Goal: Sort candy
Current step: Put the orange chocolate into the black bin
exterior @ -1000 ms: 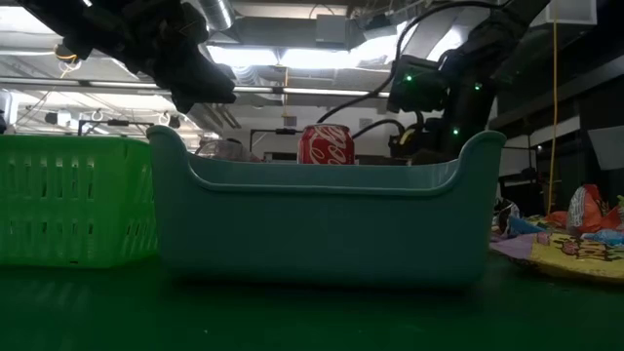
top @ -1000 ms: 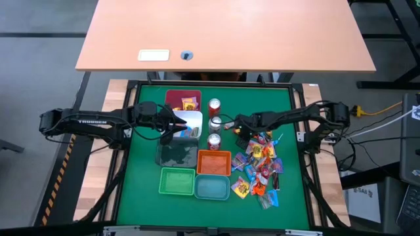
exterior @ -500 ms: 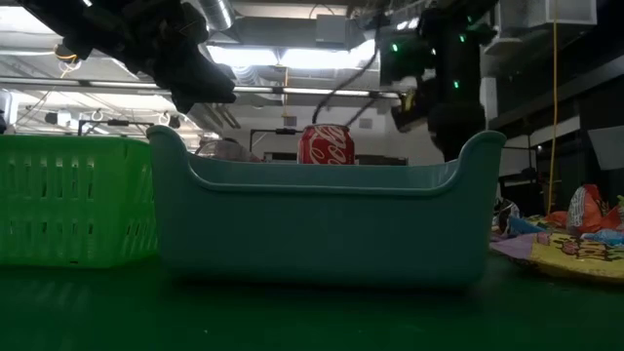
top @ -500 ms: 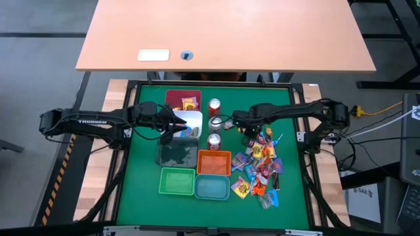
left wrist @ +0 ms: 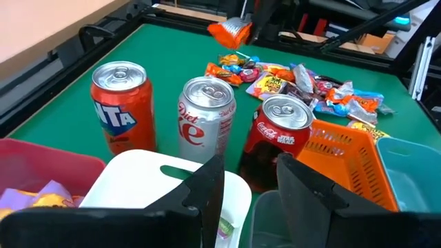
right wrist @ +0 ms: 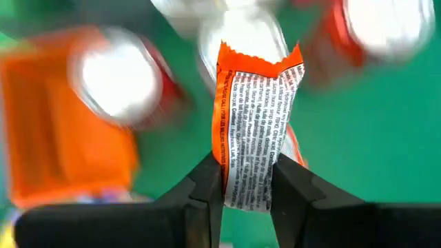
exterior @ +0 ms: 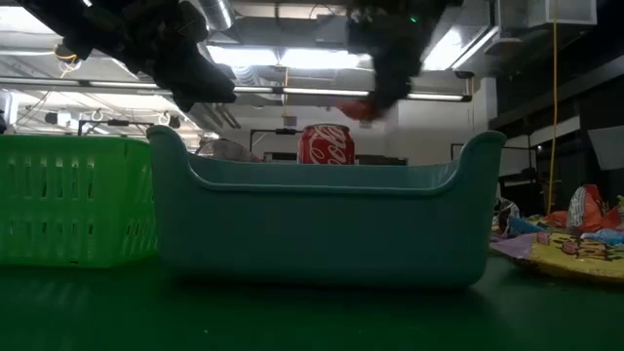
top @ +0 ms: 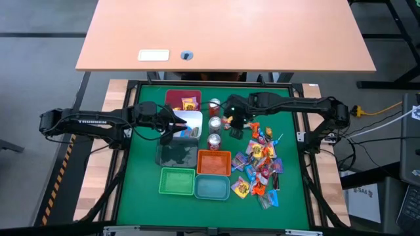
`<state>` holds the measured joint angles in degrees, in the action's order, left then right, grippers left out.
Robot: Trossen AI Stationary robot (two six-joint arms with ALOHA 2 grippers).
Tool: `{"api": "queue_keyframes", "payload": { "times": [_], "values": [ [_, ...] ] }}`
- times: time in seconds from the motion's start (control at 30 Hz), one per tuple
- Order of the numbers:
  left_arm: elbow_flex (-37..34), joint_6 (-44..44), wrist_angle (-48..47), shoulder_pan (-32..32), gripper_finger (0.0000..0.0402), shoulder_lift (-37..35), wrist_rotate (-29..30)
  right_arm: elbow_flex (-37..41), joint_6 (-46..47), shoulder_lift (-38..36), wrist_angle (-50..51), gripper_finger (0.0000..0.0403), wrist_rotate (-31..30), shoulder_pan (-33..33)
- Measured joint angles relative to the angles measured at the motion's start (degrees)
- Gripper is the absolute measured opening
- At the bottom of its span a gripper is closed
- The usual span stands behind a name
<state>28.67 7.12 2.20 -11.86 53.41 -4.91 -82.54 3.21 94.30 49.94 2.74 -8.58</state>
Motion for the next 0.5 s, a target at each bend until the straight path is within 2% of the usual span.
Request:
{"api": "queue_keyframes", "payload": {
  "times": [0.1, 0.37, 0.5],
  "values": [
    [0.0, -0.2, 0.0, 0.0, 0.0124, 0.0, 1.1, 0.0, -3.4, 0.5, -9.1, 0.0092, 5.1, 0.6],
    [0.0, -0.2, 0.2, 0.0, 0.0124, 0.0, 1.4, 0.0, -15.8, 5.7, -27.8, 0.0092, 6.0, 6.1],
    [0.0, -0.3, 0.5, 0.0, 0.0124, 0.0, 1.5, 0.0, -17.6, 8.3, -33.3, 0.0092, 10.7, 7.4]
  ]
}}
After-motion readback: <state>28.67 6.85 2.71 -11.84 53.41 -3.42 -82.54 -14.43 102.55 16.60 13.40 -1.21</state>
